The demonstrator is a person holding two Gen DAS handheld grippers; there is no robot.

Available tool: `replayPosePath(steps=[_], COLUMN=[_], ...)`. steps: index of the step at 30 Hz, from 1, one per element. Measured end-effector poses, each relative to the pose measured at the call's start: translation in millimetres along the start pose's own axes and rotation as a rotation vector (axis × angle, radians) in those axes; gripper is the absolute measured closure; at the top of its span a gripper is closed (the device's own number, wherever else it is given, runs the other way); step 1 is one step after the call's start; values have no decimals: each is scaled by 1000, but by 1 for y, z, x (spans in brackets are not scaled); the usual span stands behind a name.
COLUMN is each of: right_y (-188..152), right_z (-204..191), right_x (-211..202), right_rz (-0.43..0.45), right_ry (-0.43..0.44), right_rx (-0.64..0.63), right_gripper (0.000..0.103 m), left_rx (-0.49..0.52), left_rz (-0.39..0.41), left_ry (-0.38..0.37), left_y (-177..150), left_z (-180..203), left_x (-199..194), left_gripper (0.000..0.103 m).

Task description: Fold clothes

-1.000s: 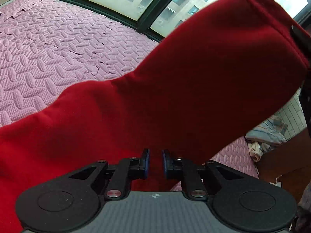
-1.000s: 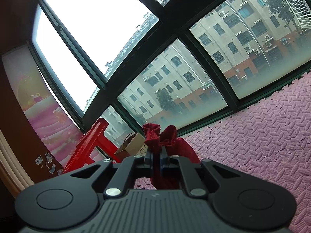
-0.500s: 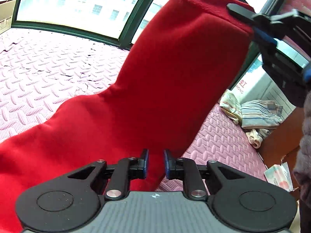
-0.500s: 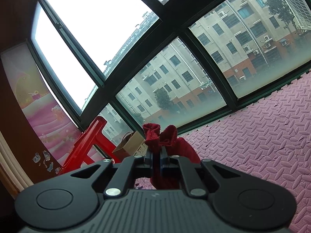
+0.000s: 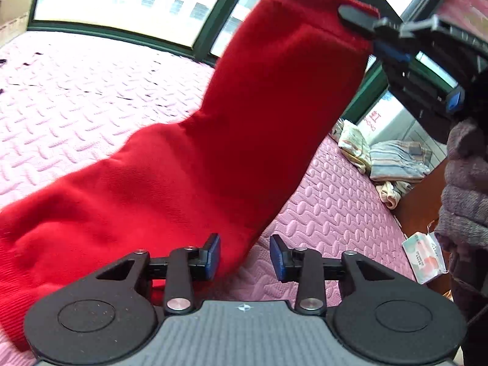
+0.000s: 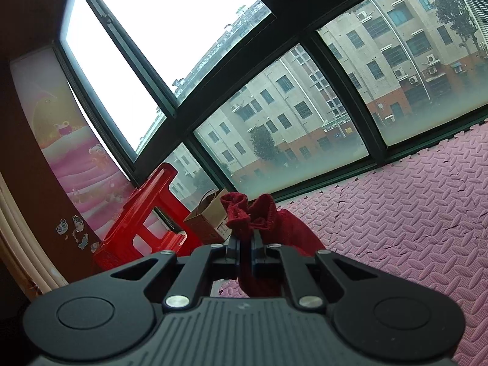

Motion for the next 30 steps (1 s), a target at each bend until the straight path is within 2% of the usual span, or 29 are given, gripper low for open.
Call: replayPosePath(steps=[7,10,13,19,22,27,30], right_y=[-40,-62,-86,-138,-158,-181,-188], right_z=[-49,-71,-95,-133,-141,-148,-149], right_x=[17,26,32,40,40,37,36], right_rz=[-94,-129,-148,-197,-228,-223,-233], right_ry=[25,17,-3,-25,-31,-37,-33], right_rx=[-146,-216,-321,-543,-609,-755,-773], right_gripper=[97,97,97,97,97,97,95], left_rx=[-97,-158,-217,-277,-288,-295,-274], left_rz=[173,205,218,216,212,214,223], left_ry=[179,249,287,292,290,297,291], left_y=[-12,-20,-28,-46,-50,-47,-39], left_z=[-56,-83,-105,-125,-128,-131,-126], left_x=[-105,-130,-146,-160,-160,-159,-158], left_gripper=[53,50,49,48,48,46,46])
Point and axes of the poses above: each gripper's, at about its wrist camera, not at the fingertips, and x roughly the way its jaws point, z to its right, y to its top, the point moved 2 cm from there along x, roughly the way its jaws point, and after that the axes turned 12 degrees about -y, right-handed, at the moved point
